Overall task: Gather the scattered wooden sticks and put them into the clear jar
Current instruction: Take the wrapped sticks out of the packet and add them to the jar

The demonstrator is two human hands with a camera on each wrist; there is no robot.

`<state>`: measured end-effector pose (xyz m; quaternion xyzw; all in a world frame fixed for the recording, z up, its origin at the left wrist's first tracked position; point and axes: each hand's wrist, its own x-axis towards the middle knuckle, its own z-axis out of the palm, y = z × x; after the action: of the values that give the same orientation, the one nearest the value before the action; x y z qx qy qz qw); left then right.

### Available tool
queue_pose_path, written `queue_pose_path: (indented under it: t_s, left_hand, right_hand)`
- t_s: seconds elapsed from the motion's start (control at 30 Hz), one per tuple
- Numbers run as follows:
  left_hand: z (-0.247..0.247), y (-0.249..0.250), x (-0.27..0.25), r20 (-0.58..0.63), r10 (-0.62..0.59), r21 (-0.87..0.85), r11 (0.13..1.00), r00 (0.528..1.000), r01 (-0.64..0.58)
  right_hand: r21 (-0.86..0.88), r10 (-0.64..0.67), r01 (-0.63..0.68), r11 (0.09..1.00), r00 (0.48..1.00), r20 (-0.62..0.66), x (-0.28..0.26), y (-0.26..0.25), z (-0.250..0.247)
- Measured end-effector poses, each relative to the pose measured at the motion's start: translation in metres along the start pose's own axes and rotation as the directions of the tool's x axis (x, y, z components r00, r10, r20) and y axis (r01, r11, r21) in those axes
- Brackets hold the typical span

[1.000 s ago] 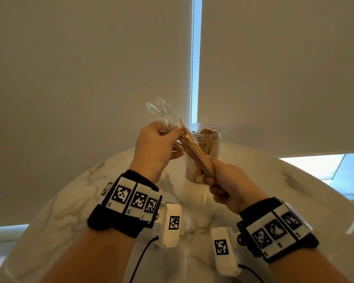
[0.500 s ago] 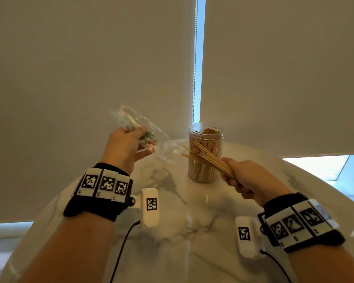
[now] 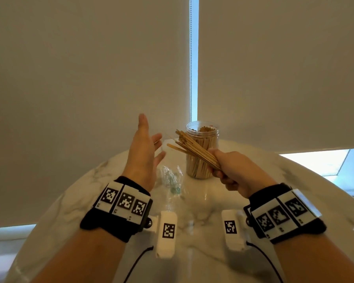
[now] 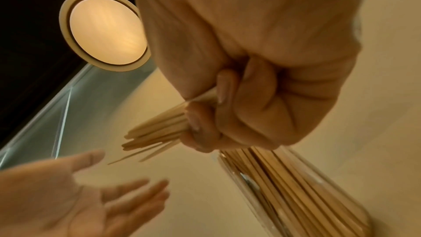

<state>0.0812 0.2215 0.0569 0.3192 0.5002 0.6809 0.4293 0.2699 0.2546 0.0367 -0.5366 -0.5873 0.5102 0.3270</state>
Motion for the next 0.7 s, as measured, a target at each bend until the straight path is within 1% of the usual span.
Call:
queue_pose_path:
  t_s: [0.03,0.1,0.13,0.17,0.23,0.33,0.4,0.43,0.47,0.53,0.57,0.63,0.7]
  left_hand:
    - [0.007,0.005,-0.005,0.071,0.010,-0.030,1.000,0.997,-0.008]
    - [0.020,0.006,-0.011,0.221,-0.012,0.009,1.000,0.975,0.010]
    - [0.025,0.003,-0.013,0.266,-0.020,0.070,0.998,0.964,0.002]
    - [0.030,0.000,-0.014,0.280,-0.012,0.118,0.993,0.960,-0.022]
    - [0.036,-0.007,-0.013,0.255,0.049,0.140,0.986,0.966,-0.087]
    - [0.039,-0.012,-0.002,0.180,0.176,0.001,0.984,0.968,-0.179]
    - [0.037,-0.012,0.003,0.123,0.219,-0.014,0.976,0.968,-0.219]
    - [0.038,-0.011,0.003,0.118,0.203,-0.003,0.979,0.972,-0.205]
    - [0.039,-0.010,0.002,0.145,0.156,0.044,0.986,0.977,-0.163]
    - [0.044,-0.010,-0.002,0.218,0.015,0.214,0.975,0.976,-0.063]
    - [0.045,-0.012,-0.004,0.245,-0.030,0.303,0.952,0.969,-0.047]
    - [0.048,-0.014,-0.005,0.266,-0.053,0.387,0.920,0.962,-0.056]
    - [0.047,-0.010,-0.002,0.241,-0.034,0.389,0.919,0.970,-0.065]
  right_hand:
    - [-0.020,-0.014,0.014,1.000,1.000,0.004,-0.001,-0.001,0.002]
    - [-0.074,-0.042,0.041,0.996,0.999,-0.001,-0.003,-0.001,0.006]
    - [-0.123,-0.055,0.053,0.991,0.998,-0.015,-0.003,-0.001,0.008]
    - [-0.178,-0.069,0.061,0.982,0.997,-0.036,-0.003,0.000,0.010]
    - [-0.246,-0.089,0.069,0.967,0.994,-0.071,-0.002,0.001,0.011]
    - [-0.286,-0.111,0.082,0.955,0.990,-0.087,-0.001,0.000,0.008]
    - [-0.358,-0.150,0.100,0.928,0.982,-0.116,0.000,-0.001,0.003]
    - [-0.390,-0.171,0.108,0.914,0.977,-0.129,0.000,-0.002,0.001]
    - [-0.411,-0.187,0.115,0.904,0.972,-0.139,0.000,-0.002,-0.002]
    - [-0.442,-0.199,0.116,0.889,0.969,-0.147,0.002,0.000,-0.004]
    - [-0.456,-0.191,0.106,0.884,0.971,-0.143,0.002,0.001,-0.003]
    - [-0.453,-0.147,0.080,0.888,0.983,-0.114,0.004,0.004,-0.001]
    - [-0.418,-0.121,0.072,0.905,0.988,-0.092,0.004,0.004,-0.001]
